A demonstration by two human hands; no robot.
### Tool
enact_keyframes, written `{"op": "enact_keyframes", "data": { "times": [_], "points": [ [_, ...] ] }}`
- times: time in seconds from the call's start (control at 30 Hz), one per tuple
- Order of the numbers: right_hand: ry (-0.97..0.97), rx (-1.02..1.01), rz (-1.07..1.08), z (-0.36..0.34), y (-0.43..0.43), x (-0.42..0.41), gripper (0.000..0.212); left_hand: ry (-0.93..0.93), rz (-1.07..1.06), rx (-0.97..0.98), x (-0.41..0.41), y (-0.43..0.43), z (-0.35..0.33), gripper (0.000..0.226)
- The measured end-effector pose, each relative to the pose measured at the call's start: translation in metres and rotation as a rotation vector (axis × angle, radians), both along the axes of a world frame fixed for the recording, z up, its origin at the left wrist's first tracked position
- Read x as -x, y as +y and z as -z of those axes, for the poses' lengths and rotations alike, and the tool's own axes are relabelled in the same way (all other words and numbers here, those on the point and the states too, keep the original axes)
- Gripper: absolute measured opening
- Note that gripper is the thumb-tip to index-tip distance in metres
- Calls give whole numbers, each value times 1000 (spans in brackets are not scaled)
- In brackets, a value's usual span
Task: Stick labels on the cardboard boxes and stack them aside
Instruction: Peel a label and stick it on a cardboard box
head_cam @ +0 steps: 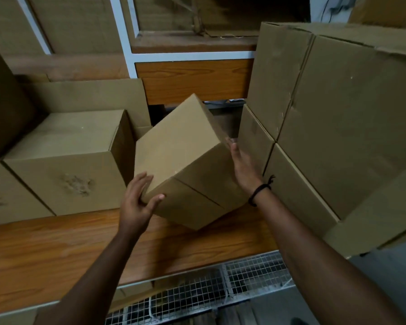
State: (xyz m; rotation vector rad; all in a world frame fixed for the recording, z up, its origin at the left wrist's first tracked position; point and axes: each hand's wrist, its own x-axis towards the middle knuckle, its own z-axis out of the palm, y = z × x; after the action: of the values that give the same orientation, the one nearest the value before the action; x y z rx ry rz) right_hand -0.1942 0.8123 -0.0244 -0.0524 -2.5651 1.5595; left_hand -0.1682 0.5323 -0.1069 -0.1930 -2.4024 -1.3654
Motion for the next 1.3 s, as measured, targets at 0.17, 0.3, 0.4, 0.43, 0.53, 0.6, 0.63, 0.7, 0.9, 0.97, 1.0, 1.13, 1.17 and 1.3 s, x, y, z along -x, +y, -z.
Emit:
{"op": "enact_keyframes", "data": {
  "times": [0.17, 0.3, 0.4, 0.43, 0.53, 0.6, 0.63, 0.7, 0.9, 0.97, 1.0, 1.13, 1.17, 1.3],
  "points": [
    [152, -330, -28, -3, -21, -20, 102, -19, -36, 38, -33, -12, 20, 66],
    [209, -609, -57, -3, -40, -30, 92, -45, -77, 160, -46, -26, 33, 63],
    [245, -753, -157, -3, -38, -31, 96, -57, -82, 244, -49, -38, 41, 60],
    [241, -787, -176, -3, -32, -30, 99, -71, -77, 260, -50, -41, 42, 60],
    [114, -850, -109, 6, -3, -31, 104, -63, -51, 316, -51, -46, 38, 62],
    [5, -717, -70, 16, 12, -36, 101, -29, -37, 327, -49, -45, 28, 66],
    [-17, -583, -75, 21, 15, -38, 100, -24, -33, 313, -46, -44, 21, 72],
    [11, -365, -76, 27, 14, -41, 96, -27, -15, 241, -37, -39, 0, 86],
    [120, -282, -65, 29, 7, -45, 82, 52, 52, 315, -21, -31, -52, 106],
    [172, -299, -63, 25, 9, -50, 76, 30, 75, 317, -23, -33, -47, 103],
    [196, -319, -63, 24, 9, -54, 73, -2, 82, 299, -25, -35, -40, 100],
    [221, -383, -72, 28, -6, -70, 69, 14, 147, 200, -29, -46, -10, 80],
    [242, -396, -65, 31, -11, -74, 68, 3, 154, 159, -28, -51, -5, 80],
    [333, -444, -59, 43, -30, -87, 61, -13, 161, 146, -25, -68, 2, 81]
  ]
}}
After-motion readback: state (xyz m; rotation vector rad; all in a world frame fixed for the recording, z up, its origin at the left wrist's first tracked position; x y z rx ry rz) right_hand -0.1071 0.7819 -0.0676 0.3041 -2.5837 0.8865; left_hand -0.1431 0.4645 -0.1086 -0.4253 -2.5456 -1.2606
